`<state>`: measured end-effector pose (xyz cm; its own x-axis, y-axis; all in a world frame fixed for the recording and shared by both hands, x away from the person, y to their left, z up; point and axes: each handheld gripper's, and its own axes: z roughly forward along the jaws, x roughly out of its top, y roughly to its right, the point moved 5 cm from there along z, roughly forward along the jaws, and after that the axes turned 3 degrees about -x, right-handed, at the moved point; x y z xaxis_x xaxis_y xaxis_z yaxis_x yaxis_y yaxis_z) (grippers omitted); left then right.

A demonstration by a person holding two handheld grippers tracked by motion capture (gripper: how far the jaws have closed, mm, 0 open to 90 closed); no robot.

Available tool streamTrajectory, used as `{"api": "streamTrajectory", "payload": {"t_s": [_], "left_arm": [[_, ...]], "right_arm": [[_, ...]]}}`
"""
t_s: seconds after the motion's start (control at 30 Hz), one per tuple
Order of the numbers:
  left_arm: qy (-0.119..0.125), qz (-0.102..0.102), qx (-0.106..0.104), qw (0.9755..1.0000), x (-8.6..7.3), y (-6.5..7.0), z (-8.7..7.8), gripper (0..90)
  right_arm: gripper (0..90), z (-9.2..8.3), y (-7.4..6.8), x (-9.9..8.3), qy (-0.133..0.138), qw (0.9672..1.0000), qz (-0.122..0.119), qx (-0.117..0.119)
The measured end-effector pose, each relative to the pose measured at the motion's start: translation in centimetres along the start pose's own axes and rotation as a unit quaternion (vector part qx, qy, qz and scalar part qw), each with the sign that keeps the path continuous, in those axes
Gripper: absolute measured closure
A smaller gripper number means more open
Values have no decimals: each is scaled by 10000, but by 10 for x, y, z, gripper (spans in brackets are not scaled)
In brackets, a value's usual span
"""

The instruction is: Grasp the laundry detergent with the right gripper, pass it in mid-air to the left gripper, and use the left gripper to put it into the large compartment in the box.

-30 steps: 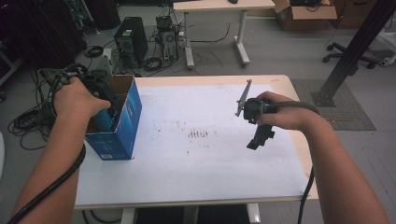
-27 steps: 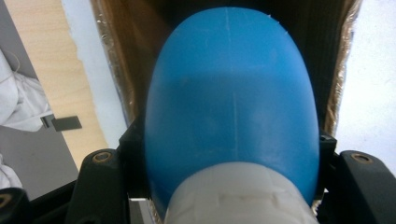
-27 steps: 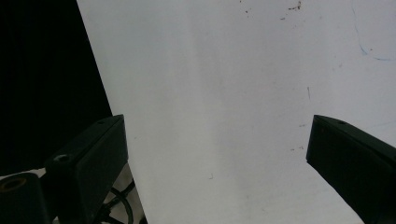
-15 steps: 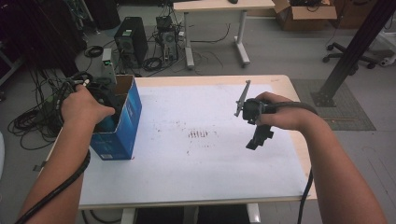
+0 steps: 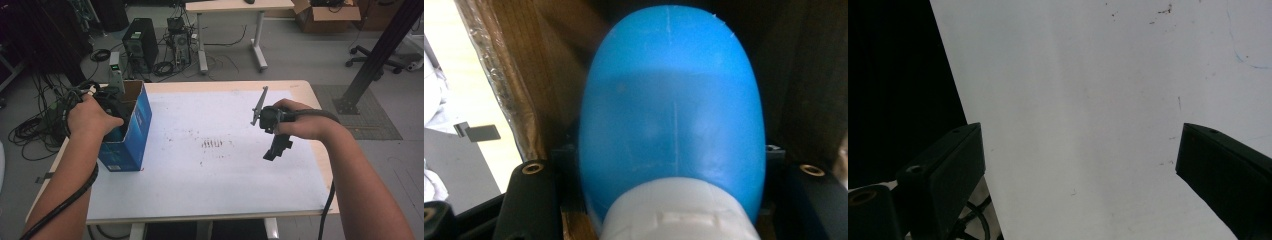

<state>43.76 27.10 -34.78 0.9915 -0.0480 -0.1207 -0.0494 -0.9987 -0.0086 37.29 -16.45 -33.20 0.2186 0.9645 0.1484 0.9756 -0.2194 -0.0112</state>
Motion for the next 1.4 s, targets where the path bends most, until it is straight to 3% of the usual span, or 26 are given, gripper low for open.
{"api": "streamTrajectory", "payload": {"t_s": [0.73,1.0,1.4], "left_arm": [[90,102,-24,9999,1,-3,2,376],[354,106,-4,9993,2,-3,-8,354],[319,76,-62,9994,0,-1,-14,311]], "right_arm": [[56,0,0,-2,45,10000,37,-23],[56,1,1,-5,54,10000,78,-8],[56,2,1,-8,51,9999,140,13]]}}
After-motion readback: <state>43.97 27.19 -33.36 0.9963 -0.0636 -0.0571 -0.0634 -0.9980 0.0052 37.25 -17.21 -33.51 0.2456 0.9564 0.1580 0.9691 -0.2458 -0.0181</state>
